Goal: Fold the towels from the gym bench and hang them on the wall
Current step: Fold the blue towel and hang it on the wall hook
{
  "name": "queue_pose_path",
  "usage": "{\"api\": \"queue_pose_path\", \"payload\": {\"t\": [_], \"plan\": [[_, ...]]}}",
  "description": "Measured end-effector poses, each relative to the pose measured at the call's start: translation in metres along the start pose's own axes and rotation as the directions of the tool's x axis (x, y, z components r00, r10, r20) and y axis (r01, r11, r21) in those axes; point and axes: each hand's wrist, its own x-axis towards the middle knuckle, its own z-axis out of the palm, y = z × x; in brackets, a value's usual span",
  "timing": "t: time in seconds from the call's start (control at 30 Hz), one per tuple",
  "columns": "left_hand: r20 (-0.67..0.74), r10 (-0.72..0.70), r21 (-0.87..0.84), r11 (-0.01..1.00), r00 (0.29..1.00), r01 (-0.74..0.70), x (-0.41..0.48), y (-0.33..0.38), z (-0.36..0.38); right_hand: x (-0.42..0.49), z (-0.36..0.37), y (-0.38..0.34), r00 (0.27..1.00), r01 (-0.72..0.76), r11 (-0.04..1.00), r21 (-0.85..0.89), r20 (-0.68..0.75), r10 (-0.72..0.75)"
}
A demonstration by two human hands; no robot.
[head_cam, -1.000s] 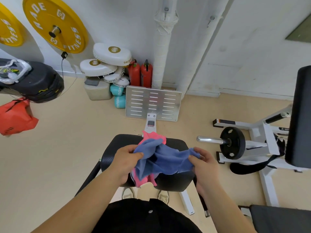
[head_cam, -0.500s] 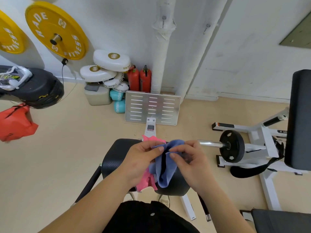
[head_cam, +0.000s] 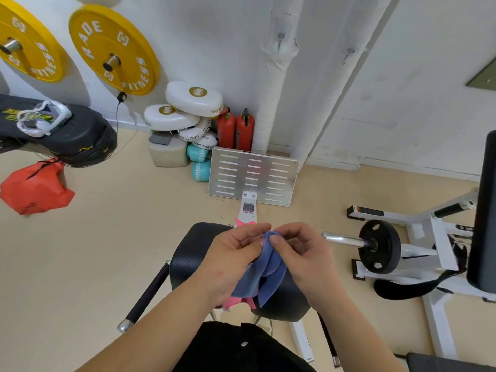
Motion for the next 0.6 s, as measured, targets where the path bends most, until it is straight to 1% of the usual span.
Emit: {"api": "queue_pose_path", "payload": {"t": [0.07,0.13,0.23,0.3,0.37,0.47,0.57,0.6], "plan": [[-0.036,0.036,0.049,0.998,0.999,-0.034,-0.001,0.003,0.001,0.001,0.002,0.003,1.0,0.011,1.0,-0.007,0.014,-0.011],[-0.079,0.062,0.055,0.997,0.995,-0.057,-0.002,0.004,0.002,0.004,0.003,0.008,0.999,0.041,0.999,-0.022,0.02,-0.041],[-0.097,0.073,0.083,0.994,0.993,-0.065,-0.002,0.005,0.0,0.007,0.003,0.01,0.999,0.041,0.999,0.001,0.027,-0.041],[-0.105,0.09,0.133,0.988,0.99,-0.076,-0.003,0.009,-0.002,0.008,0.003,0.008,0.997,0.06,0.996,-0.066,0.047,-0.057],[-0.102,0.123,0.202,0.974,0.987,-0.1,-0.003,0.012,-0.005,0.01,0.003,0.004,0.992,0.11,0.984,-0.139,0.082,-0.1],[-0.062,0.178,0.3,0.942,0.982,-0.152,-0.005,0.019,-0.007,0.01,0.001,-0.004,0.981,0.172,0.964,-0.204,0.126,-0.148],[-0.033,0.189,0.3,0.939,0.981,-0.171,-0.007,0.025,-0.007,0.011,0.002,-0.007,0.994,0.087,0.989,-0.123,0.084,-0.077],[-0.022,0.188,0.288,0.942,0.982,-0.174,-0.007,0.026,-0.006,0.011,0.002,-0.007,0.995,0.085,0.99,-0.114,0.061,-0.078]]}}
